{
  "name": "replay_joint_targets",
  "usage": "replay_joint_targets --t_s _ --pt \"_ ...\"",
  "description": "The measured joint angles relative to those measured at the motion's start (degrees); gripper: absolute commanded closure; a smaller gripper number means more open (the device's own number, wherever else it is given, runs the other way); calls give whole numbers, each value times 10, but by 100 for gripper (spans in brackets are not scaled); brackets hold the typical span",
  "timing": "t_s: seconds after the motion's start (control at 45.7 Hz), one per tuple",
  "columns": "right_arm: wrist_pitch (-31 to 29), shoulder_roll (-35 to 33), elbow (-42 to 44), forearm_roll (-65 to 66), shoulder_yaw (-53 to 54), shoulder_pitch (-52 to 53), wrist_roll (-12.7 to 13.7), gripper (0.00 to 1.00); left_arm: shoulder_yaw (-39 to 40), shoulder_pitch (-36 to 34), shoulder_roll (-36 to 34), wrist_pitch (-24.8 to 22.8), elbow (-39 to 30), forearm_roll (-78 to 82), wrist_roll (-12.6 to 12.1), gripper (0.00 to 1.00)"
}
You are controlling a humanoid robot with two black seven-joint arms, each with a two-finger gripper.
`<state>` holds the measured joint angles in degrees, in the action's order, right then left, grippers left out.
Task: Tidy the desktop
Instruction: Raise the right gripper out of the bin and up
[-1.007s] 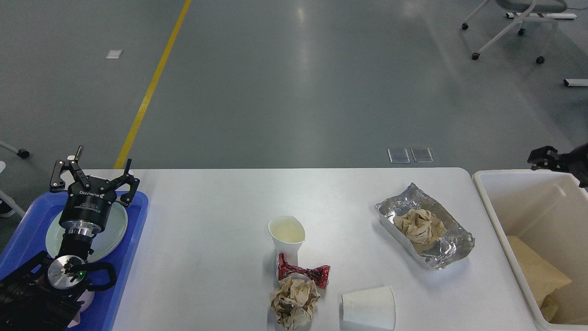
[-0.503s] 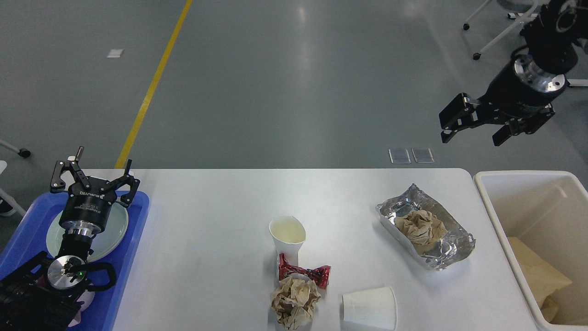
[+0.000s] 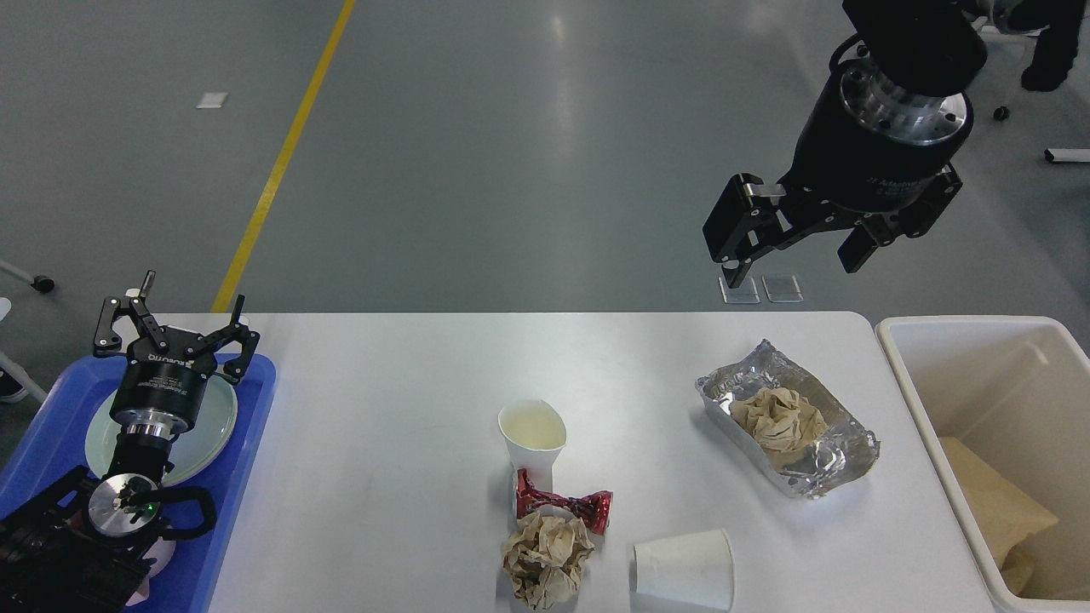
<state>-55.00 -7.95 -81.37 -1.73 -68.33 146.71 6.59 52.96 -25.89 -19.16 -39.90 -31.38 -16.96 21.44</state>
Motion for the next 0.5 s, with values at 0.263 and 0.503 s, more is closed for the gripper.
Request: replay_joint_targets --t_s 0.263,0.503 --pt "0 -22 -58 -1 17 35 0 0 0 0 0 0 0 0 0 2" --pt "0 -32 -62 6 9 26 0 0 0 0 0 0 0 0 0 2"
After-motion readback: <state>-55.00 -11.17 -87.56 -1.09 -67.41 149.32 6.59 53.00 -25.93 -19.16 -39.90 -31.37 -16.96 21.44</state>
